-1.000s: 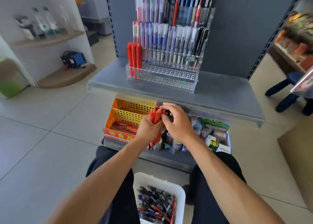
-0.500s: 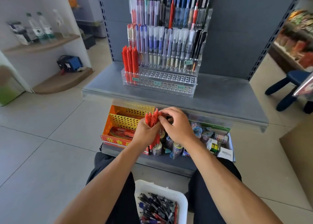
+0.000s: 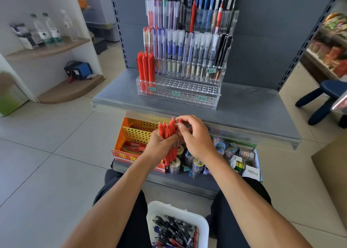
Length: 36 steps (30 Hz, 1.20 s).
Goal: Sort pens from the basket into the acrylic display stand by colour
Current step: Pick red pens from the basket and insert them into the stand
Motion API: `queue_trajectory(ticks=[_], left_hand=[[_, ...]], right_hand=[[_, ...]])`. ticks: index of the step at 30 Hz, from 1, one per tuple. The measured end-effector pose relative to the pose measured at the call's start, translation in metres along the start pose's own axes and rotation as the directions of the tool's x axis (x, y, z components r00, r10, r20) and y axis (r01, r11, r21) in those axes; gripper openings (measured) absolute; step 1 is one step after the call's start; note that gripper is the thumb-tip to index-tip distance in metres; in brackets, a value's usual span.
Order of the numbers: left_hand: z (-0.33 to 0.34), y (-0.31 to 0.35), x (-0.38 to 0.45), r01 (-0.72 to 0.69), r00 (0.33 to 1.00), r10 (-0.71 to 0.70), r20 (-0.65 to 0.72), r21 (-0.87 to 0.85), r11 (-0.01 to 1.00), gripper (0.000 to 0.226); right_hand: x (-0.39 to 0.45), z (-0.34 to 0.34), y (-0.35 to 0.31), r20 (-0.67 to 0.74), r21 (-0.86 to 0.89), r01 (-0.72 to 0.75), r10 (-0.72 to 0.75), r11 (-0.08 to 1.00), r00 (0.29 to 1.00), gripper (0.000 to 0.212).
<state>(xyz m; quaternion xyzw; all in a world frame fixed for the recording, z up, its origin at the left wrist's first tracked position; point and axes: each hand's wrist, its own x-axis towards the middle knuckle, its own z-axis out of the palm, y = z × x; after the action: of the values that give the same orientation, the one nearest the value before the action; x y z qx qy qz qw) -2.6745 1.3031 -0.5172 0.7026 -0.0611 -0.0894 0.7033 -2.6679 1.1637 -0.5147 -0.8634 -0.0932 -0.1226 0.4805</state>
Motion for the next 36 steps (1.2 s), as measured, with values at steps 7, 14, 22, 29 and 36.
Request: queue_trajectory(ticks=[7,14,22,29,36], left_hand=[[-0.002,0.03,0.002,-0.118,0.991,0.109,-0.079,-0.127,0.985,0.022],[-0.01,0.038,0.029,-0.164,0.956,0.101,-0.277,-0.213,0.963,0.02],[-0.022,0.043,0.067,-0.182,0.901,0.038,-0.433,-0.296,0.938,0.018],[-0.04,0.05,0.091,-0.217,0.874,-0.048,-0.483,-0.477,0.852,0.029],[-0.068,0.051,0.098,-0.282,0.848,-0.123,-0.515,-0.637,0.717,0.028]], right_hand=[[0.02,-0.012,-0.021,-0.008,0.147,-0.021,0.022,0.989,1.0,0.024],[0.05,-0.026,-0.032,-0.024,0.166,0.054,-0.05,0.985,0.998,0.02],[0.089,-0.019,-0.03,-0.022,0.198,0.108,-0.106,0.974,0.994,0.021],[0.121,-0.025,-0.032,-0.074,0.367,0.131,-0.112,0.921,0.991,0.016],[0.152,-0.032,-0.03,-0.215,0.455,0.161,-0.068,0.876,0.974,0.03]])
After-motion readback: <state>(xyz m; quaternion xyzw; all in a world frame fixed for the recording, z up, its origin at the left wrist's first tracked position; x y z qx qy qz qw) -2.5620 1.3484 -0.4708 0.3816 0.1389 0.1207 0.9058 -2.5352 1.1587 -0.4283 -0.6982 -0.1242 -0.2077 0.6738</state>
